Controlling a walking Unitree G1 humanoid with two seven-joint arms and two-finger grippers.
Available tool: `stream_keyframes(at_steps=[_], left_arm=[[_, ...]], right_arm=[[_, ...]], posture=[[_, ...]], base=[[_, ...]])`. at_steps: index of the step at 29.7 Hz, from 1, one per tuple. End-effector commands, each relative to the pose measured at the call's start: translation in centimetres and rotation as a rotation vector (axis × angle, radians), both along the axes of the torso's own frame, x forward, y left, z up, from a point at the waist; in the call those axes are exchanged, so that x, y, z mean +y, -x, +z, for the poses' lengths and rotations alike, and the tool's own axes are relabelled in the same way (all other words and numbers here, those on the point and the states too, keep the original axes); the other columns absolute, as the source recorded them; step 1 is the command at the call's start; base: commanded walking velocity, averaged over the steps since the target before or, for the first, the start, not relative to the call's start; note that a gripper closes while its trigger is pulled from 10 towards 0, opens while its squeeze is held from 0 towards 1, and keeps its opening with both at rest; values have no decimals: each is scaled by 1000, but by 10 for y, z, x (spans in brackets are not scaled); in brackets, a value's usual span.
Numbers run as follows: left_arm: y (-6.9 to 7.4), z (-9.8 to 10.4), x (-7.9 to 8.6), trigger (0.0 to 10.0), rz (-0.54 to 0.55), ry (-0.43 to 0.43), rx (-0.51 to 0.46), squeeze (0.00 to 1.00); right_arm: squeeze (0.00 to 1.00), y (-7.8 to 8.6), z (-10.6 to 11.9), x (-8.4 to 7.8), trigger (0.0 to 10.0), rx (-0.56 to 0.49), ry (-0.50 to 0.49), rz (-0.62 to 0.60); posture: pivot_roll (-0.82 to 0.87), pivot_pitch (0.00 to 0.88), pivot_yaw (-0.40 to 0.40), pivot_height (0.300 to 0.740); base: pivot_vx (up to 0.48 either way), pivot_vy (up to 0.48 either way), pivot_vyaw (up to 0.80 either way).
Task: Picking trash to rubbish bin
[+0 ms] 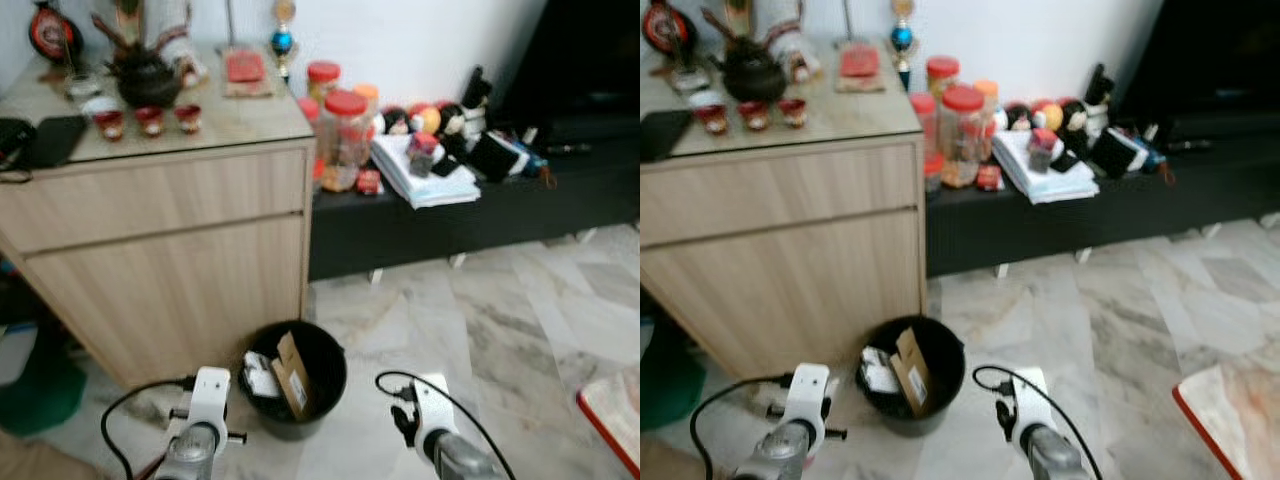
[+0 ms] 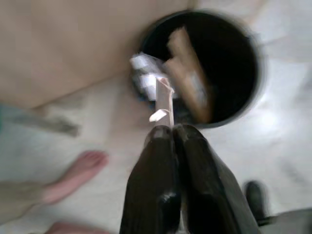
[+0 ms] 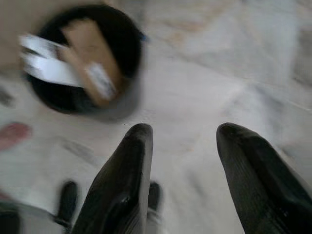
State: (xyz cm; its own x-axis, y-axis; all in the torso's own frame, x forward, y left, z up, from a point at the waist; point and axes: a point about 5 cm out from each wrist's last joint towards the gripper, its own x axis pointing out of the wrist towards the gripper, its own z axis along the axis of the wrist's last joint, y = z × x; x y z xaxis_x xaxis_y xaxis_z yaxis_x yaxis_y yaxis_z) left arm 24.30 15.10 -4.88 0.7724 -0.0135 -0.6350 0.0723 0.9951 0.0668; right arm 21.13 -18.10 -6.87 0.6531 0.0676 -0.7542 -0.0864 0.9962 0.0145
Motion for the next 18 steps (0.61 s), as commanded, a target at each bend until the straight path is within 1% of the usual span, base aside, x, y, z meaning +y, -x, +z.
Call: stream_keyframes(at_steps=[1, 4, 10, 18], left_arm=[[1, -1, 8, 10000, 1, -22, 13, 0], [1, -1, 8, 10000, 4, -22, 12, 0], [0, 0, 9, 10000, 4, -22, 8, 0], [-5, 4, 7, 10000, -4, -22, -12, 0]], right_arm=[[0, -8, 4, 4, 10000, -27, -8, 3], [0, -7, 4, 2, 10000, -22, -15, -24], [0, -11, 6, 4, 10000, -37, -29, -32], [0, -15, 9, 8, 10000, -50, -32, -1]], posture=[[45, 65, -81, 740], [45, 77, -84, 740], [46, 85, -83, 740], [46, 85, -83, 740]], base=[[277, 0, 569], [354, 0, 0], [335, 0, 0], [334, 0, 0]])
